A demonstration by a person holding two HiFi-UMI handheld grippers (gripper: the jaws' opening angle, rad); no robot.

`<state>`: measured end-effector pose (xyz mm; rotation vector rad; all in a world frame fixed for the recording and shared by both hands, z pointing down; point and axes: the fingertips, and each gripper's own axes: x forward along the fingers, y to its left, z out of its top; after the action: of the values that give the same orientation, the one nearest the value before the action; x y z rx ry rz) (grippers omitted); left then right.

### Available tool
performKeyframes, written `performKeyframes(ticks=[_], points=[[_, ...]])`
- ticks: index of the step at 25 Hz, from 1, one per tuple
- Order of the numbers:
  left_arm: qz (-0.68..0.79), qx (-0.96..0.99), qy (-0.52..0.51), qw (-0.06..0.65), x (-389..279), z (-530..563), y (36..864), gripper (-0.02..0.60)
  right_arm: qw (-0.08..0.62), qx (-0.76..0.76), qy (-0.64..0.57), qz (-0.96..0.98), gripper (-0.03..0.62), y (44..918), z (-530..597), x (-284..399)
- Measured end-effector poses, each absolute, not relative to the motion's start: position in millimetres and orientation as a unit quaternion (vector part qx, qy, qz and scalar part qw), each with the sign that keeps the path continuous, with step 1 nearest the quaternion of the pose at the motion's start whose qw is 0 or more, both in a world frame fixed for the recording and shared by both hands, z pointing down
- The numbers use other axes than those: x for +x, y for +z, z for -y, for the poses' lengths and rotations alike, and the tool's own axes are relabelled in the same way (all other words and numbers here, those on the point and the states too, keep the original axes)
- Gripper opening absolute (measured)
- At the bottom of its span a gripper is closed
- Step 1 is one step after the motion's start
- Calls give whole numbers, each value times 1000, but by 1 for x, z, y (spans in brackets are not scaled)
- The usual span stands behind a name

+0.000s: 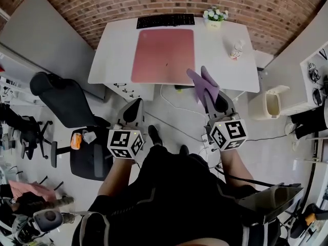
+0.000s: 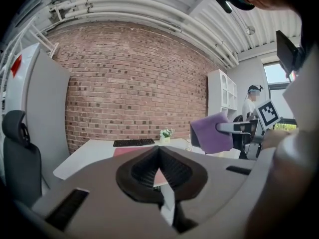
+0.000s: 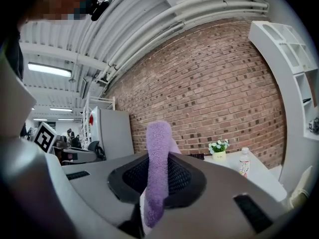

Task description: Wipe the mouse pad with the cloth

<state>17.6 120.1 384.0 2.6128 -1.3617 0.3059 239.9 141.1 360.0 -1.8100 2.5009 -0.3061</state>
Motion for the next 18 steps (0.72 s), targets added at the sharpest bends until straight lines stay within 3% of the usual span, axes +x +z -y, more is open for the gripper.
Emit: performKeyframes(ticks=[18], points=[[421,898,89,88,-20,19,388,2,7,-663,-131,-737,58,394,-34,232]])
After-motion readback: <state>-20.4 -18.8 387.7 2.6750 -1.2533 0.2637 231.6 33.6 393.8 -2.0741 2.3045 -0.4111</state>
